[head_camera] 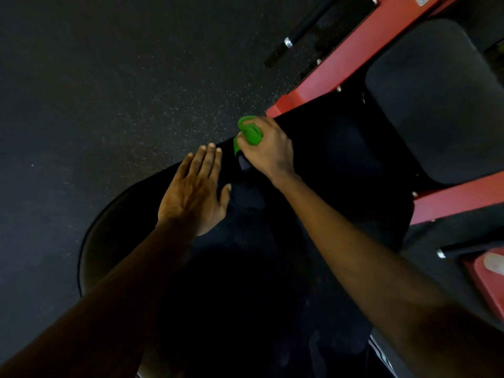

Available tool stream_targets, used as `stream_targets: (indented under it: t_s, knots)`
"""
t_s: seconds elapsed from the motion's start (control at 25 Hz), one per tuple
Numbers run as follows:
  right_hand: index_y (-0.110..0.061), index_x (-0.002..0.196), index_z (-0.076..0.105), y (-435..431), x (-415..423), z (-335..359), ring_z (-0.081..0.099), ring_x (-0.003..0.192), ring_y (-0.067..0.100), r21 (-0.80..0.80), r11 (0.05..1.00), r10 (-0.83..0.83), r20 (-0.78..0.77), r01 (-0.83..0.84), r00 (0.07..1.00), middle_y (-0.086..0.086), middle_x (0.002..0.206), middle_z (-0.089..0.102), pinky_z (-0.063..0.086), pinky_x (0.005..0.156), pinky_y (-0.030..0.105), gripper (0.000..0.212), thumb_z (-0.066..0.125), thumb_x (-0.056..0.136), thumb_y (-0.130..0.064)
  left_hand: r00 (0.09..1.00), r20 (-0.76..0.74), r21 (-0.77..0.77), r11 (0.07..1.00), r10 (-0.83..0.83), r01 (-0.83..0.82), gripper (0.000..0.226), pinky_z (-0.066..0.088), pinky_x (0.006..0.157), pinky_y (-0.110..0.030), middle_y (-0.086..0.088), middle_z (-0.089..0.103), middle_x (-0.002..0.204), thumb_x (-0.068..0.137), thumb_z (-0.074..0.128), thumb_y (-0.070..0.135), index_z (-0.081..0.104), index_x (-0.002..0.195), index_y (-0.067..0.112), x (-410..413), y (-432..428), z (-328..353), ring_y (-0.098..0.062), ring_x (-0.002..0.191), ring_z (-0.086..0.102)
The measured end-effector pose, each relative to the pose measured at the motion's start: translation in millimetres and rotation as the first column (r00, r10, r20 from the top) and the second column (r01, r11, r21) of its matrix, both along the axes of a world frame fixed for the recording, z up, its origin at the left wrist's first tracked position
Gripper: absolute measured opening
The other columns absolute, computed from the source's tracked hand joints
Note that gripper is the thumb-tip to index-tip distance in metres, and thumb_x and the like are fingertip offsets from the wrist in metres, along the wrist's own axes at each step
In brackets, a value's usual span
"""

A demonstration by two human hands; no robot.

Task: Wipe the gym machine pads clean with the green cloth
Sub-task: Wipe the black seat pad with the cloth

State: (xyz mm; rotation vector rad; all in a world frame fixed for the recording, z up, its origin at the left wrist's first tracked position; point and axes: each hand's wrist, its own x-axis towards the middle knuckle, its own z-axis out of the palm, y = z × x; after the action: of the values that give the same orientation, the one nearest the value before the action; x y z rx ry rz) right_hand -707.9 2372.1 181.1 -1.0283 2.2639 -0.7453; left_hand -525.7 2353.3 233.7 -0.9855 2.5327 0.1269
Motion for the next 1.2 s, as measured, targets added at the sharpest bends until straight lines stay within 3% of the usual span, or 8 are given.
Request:
stream_targets:
  t_s: [0.16,0.32,0.4,0.52,0.64,0.84,1.12,1.2]
  knots:
    - [-0.038,0.116,0.069,40.0,-9.0,-5.5,0.064,0.109,0.009,0.017,0.986,-0.167,0.01,0.167,0.986,-0.016,0.126,0.062,0.051,0.093,0.026,0.038,0.069,0.079,-0.045,1.0,-0.007,0.015,1.0,-0.01,0.01,0.074,0.007,0.125,-0.041,-0.015,0.007,0.166,0.101,0.017,0.048,0.005,0.158,0.002,-0.4,-0.8,1.1,-0.026,0.154,0.007]
    - [-0.039,0.117,0.068,63.5,-7.8,-3.6,0.065,0.11,0.021,0.161,0.878,-0.45,-0.05,0.452,0.892,-0.012,0.129,0.06,0.05,0.09,0.032,0.039,0.067,0.079,-0.044,0.999,0.015,-0.008,0.999,-0.043,0.043,0.073,0.005,0.125,-0.041,-0.015,0.001,0.167,0.102,0.012,0.048,-0.002,0.157,0.001,1.5,-0.7,0.7,-0.026,0.154,0.001]
    - [-0.038,0.116,0.069,56.5,16.8,9.7,0.065,0.11,0.023,0.186,0.868,-0.459,-0.053,0.46,0.887,-0.009,0.129,0.061,0.049,0.088,0.032,0.038,0.068,0.079,-0.045,0.999,0.015,-0.002,0.999,-0.037,0.037,0.073,0.008,0.125,-0.042,-0.016,0.005,0.166,0.102,0.015,0.047,0.002,0.157,0.001,0.7,-0.5,0.4,-0.026,0.154,0.005]
    - [-0.037,0.116,0.07,56.2,67.3,34.8,0.064,0.109,0.013,0.094,0.944,-0.319,0.009,0.316,0.948,-0.013,0.127,0.062,0.048,0.088,0.025,0.037,0.071,0.08,-0.044,0.999,-0.015,0.008,0.999,-0.032,0.032,0.072,0.009,0.125,-0.043,-0.017,0.011,0.165,0.102,0.022,0.044,0.008,0.157,0.0,3.1,-1.3,-1.3,-0.027,0.154,0.009]
    - [-0.04,0.12,0.068,96.8,63.7,39.9,0.064,0.11,0.012,0.12,0.96,-0.257,0.006,0.255,0.966,-0.016,0.13,0.061,0.051,0.09,0.027,0.041,0.071,0.08,-0.046,0.999,-0.036,0.019,0.999,-0.03,0.03,0.071,0.01,0.125,-0.043,-0.018,0.013,0.165,0.103,0.022,0.043,0.011,0.157,0.0,2.7,0.4,3.6,-0.028,0.153,0.011]
    - [-0.028,0.12,0.067,154.9,4.4,12.9,0.064,0.109,0.032,0.363,0.695,-0.606,-0.168,0.621,0.777,0.005,0.123,0.063,0.049,0.087,0.036,0.042,0.066,0.082,-0.047,0.998,-0.001,-0.006,0.998,-0.056,0.056,0.072,0.009,0.125,-0.042,-0.017,0.007,0.166,0.103,0.016,0.047,0.005,0.157,0.001,4.1,1.1,3.4,-0.027,0.154,0.008]
    - [-0.037,0.121,0.066,118.5,84.5,48.9,0.063,0.111,0.018,0.185,0.915,-0.364,-0.012,0.359,0.931,-0.011,0.132,0.059,0.052,0.091,0.032,0.041,0.066,0.082,-0.048,0.999,-0.013,0.008,0.999,-0.033,0.033,0.072,0.009,0.125,-0.042,-0.015,0.007,0.166,0.103,0.02,0.046,0.005,0.158,0.003,3.9,0.3,-0.3,-0.026,0.154,0.008]
    - [-0.039,0.123,0.066,133.3,75.5,48.5,0.063,0.112,0.017,0.175,0.925,-0.342,0.001,0.336,0.94,-0.013,0.133,0.058,0.053,0.092,0.032,0.042,0.068,0.081,-0.048,1.0,-0.006,0.007,1.0,-0.027,0.027,0.072,0.01,0.125,-0.042,-0.015,0.007,0.166,0.102,0.02,0.047,0.005,0.158,0.003,4.3,0.3,-0.2,-0.026,0.154,0.009]
